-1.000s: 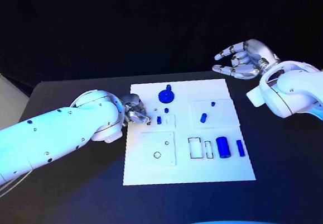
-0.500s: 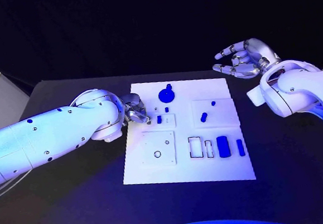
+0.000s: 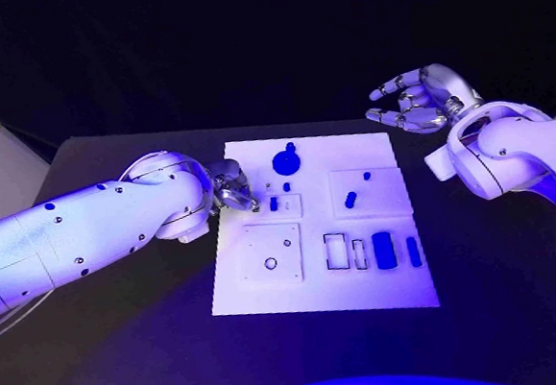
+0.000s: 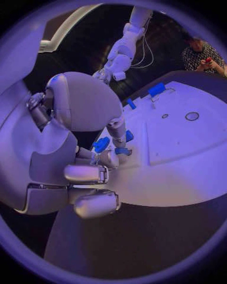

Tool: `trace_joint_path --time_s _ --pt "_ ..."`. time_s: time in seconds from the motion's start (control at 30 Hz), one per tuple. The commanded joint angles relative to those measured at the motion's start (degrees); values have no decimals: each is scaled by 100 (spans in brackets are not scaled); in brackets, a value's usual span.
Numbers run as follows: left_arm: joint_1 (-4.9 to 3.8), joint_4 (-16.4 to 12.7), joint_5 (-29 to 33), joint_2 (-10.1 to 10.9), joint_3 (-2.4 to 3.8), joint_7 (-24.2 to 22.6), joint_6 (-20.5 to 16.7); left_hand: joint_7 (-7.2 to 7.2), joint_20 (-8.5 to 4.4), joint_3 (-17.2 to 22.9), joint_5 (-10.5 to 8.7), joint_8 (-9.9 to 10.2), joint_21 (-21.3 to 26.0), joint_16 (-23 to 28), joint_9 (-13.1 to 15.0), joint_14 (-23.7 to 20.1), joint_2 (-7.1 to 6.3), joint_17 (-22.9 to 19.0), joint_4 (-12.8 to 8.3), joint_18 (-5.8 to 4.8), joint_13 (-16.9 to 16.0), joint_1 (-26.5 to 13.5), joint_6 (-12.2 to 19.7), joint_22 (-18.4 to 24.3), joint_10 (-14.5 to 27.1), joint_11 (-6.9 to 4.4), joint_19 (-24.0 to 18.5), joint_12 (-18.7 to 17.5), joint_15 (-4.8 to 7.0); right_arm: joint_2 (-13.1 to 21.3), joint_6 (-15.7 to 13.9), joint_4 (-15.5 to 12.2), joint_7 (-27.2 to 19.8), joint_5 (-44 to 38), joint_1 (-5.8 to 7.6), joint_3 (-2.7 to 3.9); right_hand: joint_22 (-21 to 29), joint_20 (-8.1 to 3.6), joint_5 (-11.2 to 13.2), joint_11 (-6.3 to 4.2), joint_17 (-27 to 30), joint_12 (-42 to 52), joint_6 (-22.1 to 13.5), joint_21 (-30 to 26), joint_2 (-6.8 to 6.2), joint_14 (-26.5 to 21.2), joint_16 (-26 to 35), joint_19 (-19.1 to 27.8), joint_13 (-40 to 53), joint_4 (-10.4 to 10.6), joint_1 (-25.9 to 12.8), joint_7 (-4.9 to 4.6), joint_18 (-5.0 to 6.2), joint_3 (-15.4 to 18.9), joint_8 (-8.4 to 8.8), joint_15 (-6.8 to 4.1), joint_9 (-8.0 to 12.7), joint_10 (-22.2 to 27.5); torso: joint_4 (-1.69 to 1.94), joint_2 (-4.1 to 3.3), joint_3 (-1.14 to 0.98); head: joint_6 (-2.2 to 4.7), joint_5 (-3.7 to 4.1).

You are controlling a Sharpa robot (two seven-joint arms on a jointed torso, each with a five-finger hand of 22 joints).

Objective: Assemble the parts on the task board

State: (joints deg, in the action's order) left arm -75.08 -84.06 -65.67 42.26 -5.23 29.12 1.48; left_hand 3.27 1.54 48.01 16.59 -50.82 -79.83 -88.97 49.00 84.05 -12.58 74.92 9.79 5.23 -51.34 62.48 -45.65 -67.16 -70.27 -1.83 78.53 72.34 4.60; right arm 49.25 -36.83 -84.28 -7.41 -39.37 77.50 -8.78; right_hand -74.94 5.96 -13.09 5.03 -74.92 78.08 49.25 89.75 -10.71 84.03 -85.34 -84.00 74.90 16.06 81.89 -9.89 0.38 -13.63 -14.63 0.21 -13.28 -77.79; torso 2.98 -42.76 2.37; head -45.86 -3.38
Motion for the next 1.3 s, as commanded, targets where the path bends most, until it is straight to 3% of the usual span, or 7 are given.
trace_joint_path --time_s 0.03,1.3 --pt "27 -10 -30 1 -18 24 195 -103 0 851 35 -40 -37 -19 441 546 62 1353 -806 -58 3 -16 -149 -5 -27 3 27 20 33 2 51 1 -25 -32 -1 2 -1506 17 21 1 -963 -16 -51 25 0 321 25 -600 316 7 -37 -2 -38 -30 -35 36 9 32 -4 0 0 -8 2" --pt "28 32 -34 7 -18 42 366 -103 -4 874 27 -42 -37 -20 440 547 62 1355 -823 -59 37 -47 -152 -6 -15 2 28 1 35 20 53 -4 -28 -32 -1 2 -1506 15 13 -2 -968 -5 -51 25 9 324 19 -600 321 8 -67 0 -38 -47 -47 34 9 21 -4 -5 1 -48 12"
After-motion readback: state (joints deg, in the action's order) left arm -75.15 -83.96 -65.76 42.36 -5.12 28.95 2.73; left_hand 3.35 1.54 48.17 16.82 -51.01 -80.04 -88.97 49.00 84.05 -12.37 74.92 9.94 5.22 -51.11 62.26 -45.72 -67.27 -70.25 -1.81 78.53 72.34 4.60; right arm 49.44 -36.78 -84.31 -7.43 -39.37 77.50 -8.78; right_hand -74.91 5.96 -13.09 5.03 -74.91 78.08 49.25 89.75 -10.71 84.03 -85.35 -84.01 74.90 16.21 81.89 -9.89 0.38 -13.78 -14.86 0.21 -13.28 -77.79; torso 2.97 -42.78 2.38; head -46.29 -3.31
